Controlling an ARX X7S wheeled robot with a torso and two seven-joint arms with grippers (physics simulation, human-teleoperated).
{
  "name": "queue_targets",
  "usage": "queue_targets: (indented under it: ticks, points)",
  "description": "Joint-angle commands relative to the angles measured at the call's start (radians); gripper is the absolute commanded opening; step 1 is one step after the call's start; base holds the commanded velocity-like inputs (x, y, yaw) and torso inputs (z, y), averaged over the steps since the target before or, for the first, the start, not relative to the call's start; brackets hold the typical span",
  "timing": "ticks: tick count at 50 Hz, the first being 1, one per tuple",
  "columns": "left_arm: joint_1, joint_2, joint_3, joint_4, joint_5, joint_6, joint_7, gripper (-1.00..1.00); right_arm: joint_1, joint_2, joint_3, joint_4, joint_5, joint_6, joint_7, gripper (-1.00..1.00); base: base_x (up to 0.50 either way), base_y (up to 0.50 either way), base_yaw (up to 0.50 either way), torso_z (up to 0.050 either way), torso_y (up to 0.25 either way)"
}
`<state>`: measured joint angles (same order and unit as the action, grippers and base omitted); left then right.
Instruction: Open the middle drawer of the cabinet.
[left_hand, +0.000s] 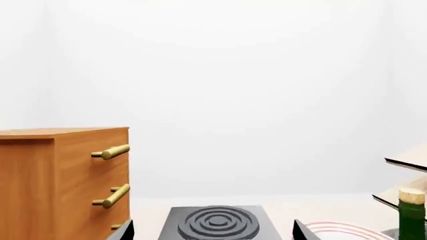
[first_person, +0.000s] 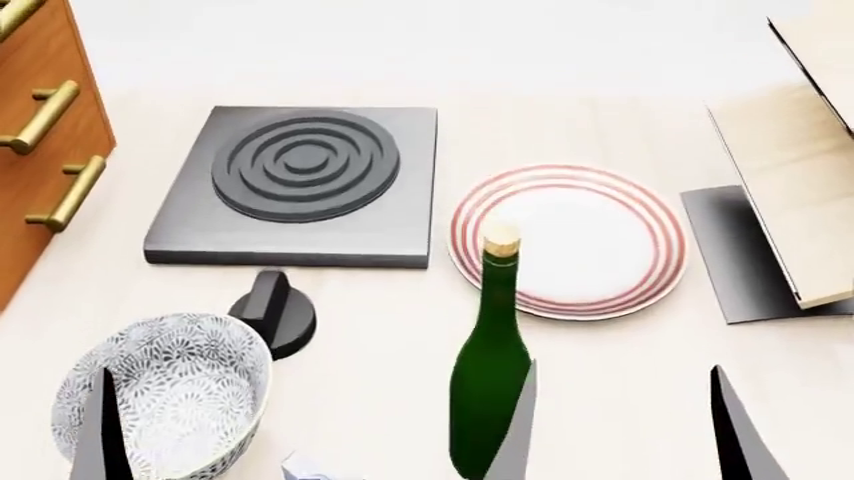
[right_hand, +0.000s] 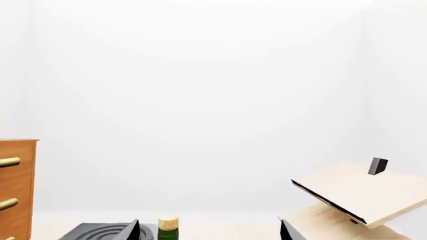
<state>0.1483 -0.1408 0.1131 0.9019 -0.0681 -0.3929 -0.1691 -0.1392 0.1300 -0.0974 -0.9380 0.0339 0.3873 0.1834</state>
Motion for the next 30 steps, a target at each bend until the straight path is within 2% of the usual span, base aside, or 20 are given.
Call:
queue_targets:
  ticks: [1, 11, 30]
  points:
    - [-0.01, -0.01, -0.001, 0.008, -0.019, -0.021, -0.012, 1.0, 0.003, 0.013, -0.011, -0.004, 0.008, 0.007, 0.015, 1.0, 0.5, 0.0, 0.0, 0.05, 0.0]
    - [-0.01, -0.021, 0.003, 0.009, -0.023, -0.026, -0.027, 1.0, -0.004, 0.02, -0.019, -0.003, 0.015, -0.024, 0.026, 1.0, 0.5, 0.0, 0.0, 0.05, 0.0]
    - [-0.01, -0.037, 0.01, 0.009, -0.033, -0.024, -0.046, 1.0, -0.016, 0.042, -0.035, -0.022, 0.019, -0.049, 0.043, 1.0, 0.0, 0.0, 0.0, 0.05, 0.0]
